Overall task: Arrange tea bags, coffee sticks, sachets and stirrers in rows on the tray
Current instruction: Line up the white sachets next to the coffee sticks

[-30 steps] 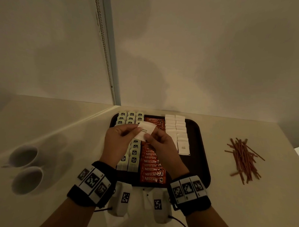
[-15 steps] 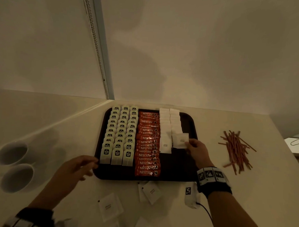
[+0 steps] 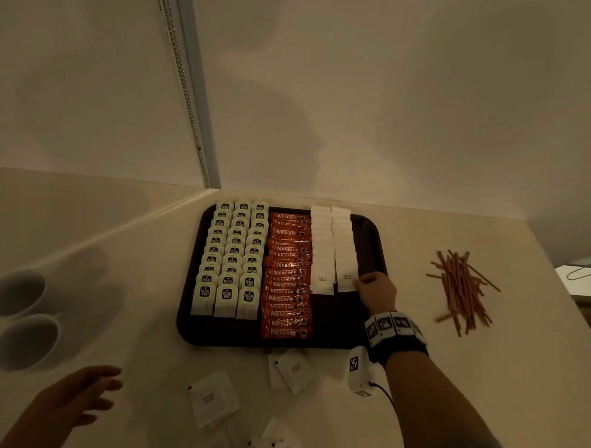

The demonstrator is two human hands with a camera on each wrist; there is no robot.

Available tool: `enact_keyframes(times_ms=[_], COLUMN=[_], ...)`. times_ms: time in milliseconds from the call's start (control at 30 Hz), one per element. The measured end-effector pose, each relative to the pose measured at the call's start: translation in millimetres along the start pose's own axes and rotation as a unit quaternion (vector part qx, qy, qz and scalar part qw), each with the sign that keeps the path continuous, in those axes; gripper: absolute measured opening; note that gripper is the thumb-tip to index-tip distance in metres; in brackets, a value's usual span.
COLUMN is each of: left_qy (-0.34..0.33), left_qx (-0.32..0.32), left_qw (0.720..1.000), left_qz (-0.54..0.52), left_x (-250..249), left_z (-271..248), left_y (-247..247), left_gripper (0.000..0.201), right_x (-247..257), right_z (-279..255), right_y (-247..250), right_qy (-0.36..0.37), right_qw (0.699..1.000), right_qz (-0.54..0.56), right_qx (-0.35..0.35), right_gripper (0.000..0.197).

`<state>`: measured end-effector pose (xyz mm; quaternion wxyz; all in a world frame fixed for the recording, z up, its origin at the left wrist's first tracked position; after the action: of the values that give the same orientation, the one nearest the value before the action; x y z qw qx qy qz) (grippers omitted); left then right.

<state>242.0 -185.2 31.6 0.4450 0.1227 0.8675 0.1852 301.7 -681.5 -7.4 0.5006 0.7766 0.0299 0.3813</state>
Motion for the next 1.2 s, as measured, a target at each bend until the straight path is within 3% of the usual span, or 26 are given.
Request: enact_keyframes(times_ms=[100,167,233,333,400,467,600,733,833,900,1000,1100,1200], left_qy=[-0.002,-0.019,-0.038,-0.053,-0.059,-0.058,-0.049,-0.042,-0.057,-0.081,-0.149,-0.244,-0.316], left_qx=[0.002,-0.001,-0.001,0.002,0.004,0.004,0.013,0.014,0.024,0.036,0.065,0.109,0.183], left_qw=[1.000,1.000,0.999,0.999,0.998,0.998,0.999,0.999,0.998,0.996,0.984,0.954,0.886], left_qz=[0.008,0.009,0.010,0.005,0.001,-0.006,-0.012,-0.016,0.005,0.025,0.072,0.137,0.285], left_x=[-4,-6,-8,-10,-7,-1,16,31,35,30,15,-3,-19], left_z=[-4,-9,-18,-33,-40,-49,-60,-69,-73,-72,-63,-47,-34], left_y=[0,1,3,8,10,13,18,23,23,18,2,-28,-70], left_gripper=[0.018,0.019,0.019,0.019,0.020,0.019,0.019,0.018,0.017,0.015,0.014,0.031,0.054], right_x=[8,20,37,52,47,36,19,11,9,10,11,15,20], right_z=[-8,-24,-55,-116,-147,-169,-190,-193,-194,-196,-197,-195,-192], right_y=[5,10,17,22,17,9,-3,-10,-12,-14,-18,-16,-12], right_qy=[0.037,0.103,0.186,0.308,0.368,0.412,0.478,0.479,0.508,0.530,0.528,0.481,0.445], right_qw=[0.999,0.994,0.980,0.922,0.864,0.822,0.774,0.772,0.744,0.723,0.718,0.738,0.753], right_qz=[0.002,0.040,0.064,-0.010,-0.131,-0.231,-0.296,-0.311,-0.349,-0.365,-0.365,-0.361,-0.357], right_qx=[-0.017,-0.024,0.029,0.236,0.316,0.319,0.291,0.279,0.257,0.251,0.270,0.305,0.328], right_gripper=[0.027,0.026,0.018,0.016,0.023,0.034,0.055,0.057,0.069,0.074,0.078,0.075,0.057])
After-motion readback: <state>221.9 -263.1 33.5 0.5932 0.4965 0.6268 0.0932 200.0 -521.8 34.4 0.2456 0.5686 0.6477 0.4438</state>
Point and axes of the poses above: each hand's wrist, its own z-axis towards the middle knuckle, its own y-axis out of the back of the hand, x = y × z, the point moved 1 cm from there along z, towards the middle knuckle, and after that the axes turned 8 degrees about -x, right-handed, at the moved point
